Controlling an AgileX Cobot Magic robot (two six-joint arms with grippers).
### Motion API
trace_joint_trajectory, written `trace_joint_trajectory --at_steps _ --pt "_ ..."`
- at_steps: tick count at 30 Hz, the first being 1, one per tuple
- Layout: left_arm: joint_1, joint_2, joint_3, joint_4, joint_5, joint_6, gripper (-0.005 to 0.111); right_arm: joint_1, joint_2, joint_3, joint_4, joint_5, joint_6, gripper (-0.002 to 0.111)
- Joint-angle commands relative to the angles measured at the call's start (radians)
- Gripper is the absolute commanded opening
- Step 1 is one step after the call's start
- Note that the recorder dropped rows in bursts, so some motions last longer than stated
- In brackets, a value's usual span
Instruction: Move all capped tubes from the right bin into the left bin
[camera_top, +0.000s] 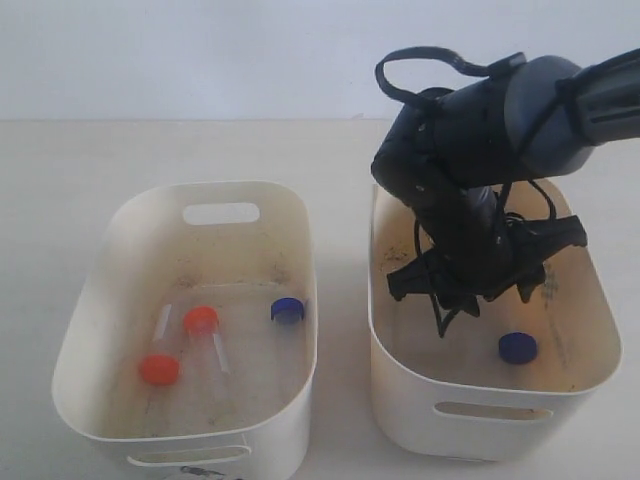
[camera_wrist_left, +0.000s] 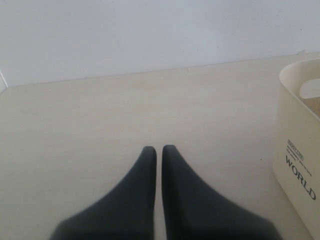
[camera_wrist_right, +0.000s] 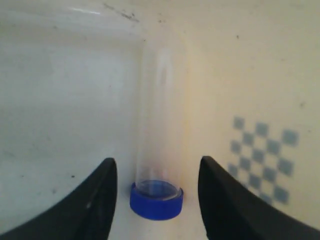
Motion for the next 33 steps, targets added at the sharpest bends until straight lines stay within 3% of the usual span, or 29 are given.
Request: trace_joint_trajectory --at_steps 1,24,28,33 --pt "0.001 -0.002 -0.004 -0.007 -0.015 -0.012 0.004 0.000 0.031 -0.001 -0.012 0.032 -0.001 0.048" --pt "0.001 -0.002 -0.004 -0.007 -0.015 -0.012 0.004 0.000 0.125 -0.001 -0.003 -0.049 0.005 0.046" --pt "0.001 -0.002 -0.004 -0.007 -0.015 -0.012 0.004 0.000 0.129 -0.001 0.022 -0.074 -0.004 0.038" --pt "0.001 -0.002 -0.004 -0.007 -0.015 -0.012 0.004 0.000 0.133 -0.001 0.062 -0.120 -0.022 0.012"
